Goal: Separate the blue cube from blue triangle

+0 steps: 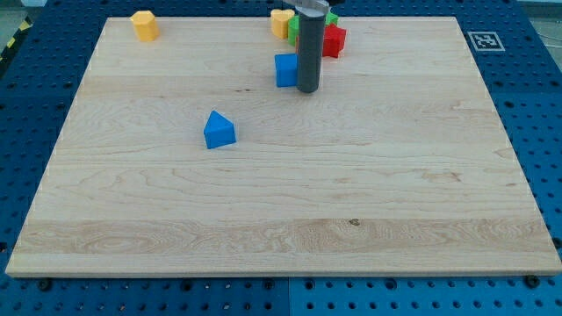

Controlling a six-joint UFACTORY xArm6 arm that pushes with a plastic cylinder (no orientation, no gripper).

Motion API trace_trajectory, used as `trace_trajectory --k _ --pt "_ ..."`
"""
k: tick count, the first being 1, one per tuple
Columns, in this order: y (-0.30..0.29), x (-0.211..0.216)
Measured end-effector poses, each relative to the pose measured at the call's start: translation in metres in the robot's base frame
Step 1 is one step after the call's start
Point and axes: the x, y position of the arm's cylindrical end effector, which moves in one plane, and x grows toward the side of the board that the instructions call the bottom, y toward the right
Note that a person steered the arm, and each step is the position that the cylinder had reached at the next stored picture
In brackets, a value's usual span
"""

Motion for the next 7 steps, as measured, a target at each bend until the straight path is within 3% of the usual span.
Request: trace_trajectory --k 2,4,5,7 --pt "0.0 -0.003" --pt "-0.005 -0.047" --pt "-0.006 -0.042" --pt "-0.006 0.016"
